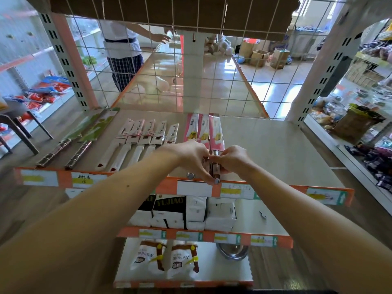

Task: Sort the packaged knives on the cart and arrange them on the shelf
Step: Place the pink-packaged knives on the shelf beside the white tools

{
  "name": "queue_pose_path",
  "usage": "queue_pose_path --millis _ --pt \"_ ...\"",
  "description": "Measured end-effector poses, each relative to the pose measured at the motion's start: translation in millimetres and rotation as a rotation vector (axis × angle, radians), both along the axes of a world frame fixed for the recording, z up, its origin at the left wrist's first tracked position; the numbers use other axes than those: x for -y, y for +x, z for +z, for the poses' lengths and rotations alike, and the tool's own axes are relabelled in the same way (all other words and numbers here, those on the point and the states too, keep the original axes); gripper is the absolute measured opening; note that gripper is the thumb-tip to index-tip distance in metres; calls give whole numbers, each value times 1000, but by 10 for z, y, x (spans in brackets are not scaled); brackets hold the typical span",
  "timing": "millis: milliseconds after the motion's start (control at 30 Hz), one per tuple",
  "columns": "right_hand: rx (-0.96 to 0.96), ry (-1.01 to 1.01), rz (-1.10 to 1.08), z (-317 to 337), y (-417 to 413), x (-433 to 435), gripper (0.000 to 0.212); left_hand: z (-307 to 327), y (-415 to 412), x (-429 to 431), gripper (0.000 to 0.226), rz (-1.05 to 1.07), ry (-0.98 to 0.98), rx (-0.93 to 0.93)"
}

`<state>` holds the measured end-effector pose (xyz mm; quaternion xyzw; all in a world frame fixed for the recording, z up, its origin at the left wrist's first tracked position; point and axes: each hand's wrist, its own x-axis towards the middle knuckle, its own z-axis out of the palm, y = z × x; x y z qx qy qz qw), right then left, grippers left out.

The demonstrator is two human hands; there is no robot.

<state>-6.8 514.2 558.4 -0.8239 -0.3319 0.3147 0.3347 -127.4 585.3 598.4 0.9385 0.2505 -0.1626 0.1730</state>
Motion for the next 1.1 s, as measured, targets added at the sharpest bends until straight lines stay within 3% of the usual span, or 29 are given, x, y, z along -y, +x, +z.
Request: queue_pose_path --millis 200,433,600,867,1100 --pt "9 -3 -32 -20 -16 6 30 -84 -25 -15 69 -22 45 98" --pt "72 -26 -40 18 -65 3 46 -116 -79 -41 70 -52 72 154" --pt "111 -26 -95 105 -29 15 39 -36 -200 -87 53 14 46 271" --pt "369 -66 -112 210 52 123 21 41 -297 -232 34 168 122 463" --pt "546 -172 -114 172 13 277 28 88 -174 -399 34 168 70 419"
